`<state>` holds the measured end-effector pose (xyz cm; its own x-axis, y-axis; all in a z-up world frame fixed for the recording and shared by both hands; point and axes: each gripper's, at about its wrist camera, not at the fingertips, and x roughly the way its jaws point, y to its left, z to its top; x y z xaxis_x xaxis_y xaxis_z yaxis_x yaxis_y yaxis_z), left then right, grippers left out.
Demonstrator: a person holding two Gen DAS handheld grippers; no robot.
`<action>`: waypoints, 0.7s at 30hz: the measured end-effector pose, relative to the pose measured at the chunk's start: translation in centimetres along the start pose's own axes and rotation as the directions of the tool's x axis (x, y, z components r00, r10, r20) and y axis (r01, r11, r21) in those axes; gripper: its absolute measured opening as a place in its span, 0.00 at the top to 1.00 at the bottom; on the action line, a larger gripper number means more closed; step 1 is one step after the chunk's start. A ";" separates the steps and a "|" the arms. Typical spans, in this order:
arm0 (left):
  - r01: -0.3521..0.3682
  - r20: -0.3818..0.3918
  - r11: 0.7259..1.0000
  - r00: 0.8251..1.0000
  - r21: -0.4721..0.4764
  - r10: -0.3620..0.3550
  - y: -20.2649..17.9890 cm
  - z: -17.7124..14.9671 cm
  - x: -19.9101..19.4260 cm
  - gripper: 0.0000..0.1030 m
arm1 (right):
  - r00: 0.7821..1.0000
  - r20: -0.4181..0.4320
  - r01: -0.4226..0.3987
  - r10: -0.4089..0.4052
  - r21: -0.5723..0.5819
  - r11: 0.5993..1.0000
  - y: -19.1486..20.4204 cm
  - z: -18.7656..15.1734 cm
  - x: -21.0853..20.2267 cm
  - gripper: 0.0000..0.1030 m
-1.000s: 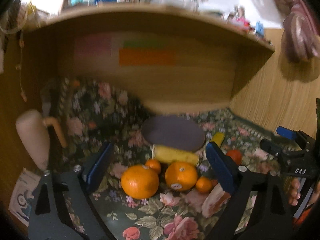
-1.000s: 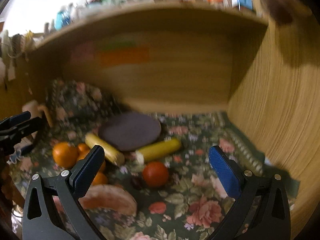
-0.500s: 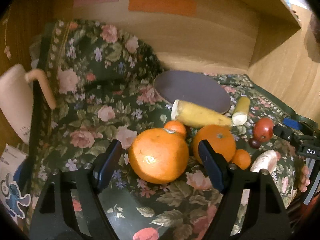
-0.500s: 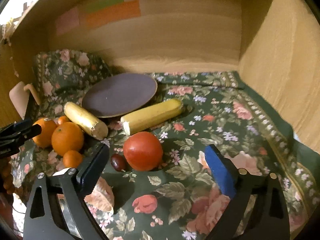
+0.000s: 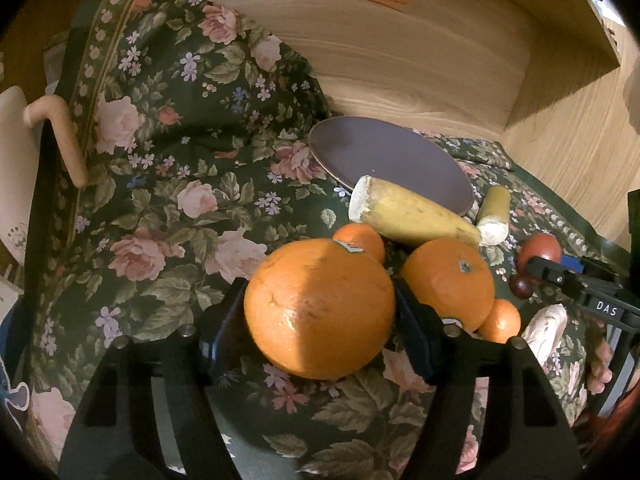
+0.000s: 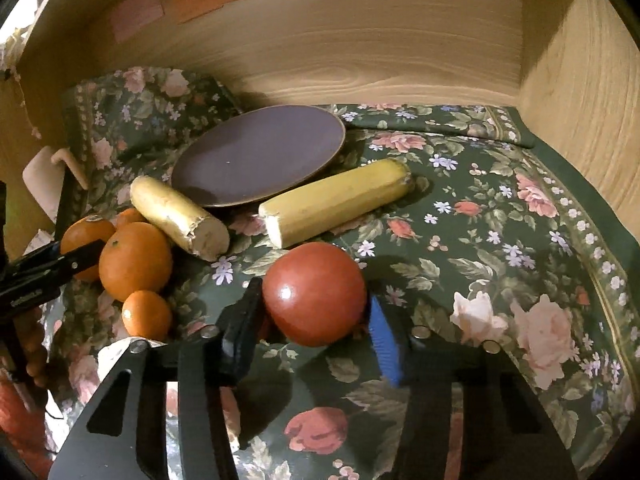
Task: Organize fruits
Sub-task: 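Grasp the large orange with the left tool while the right tool grasps the red tomato, then carry the orange and tomato with both tools onto the dark plate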
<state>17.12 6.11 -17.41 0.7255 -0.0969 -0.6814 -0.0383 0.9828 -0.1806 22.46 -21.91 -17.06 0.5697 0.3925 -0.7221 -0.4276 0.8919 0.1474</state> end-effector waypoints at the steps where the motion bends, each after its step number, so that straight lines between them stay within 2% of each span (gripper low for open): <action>1: -0.003 0.000 1.000 1.000 0.005 0.003 -0.1 0.0 0.0 0.33 | 1.000 0.001 0.004 -0.004 -0.005 1.000 0.1 0.0 0.0 0.56; 8: 0.012 0.006 1.000 1.000 0.012 -0.012 -0.2 0.8 -1.0 0.33 | 0.999 0.034 0.009 -0.008 -0.026 1.000 0.1 0.8 -1.1 0.56; 21: 0.024 0.140 0.996 0.989 0.081 -0.035 -2.6 6.0 -5.1 0.33 | 0.987 0.164 0.022 -0.008 -0.085 0.996 1.4 4.6 -3.7 0.56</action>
<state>17.63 5.02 -9.20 0.8156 -0.1083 -0.5684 0.0346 0.9897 -0.1390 22.97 -21.06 -11.04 0.6803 0.4167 -0.6030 -0.4726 0.8782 0.0737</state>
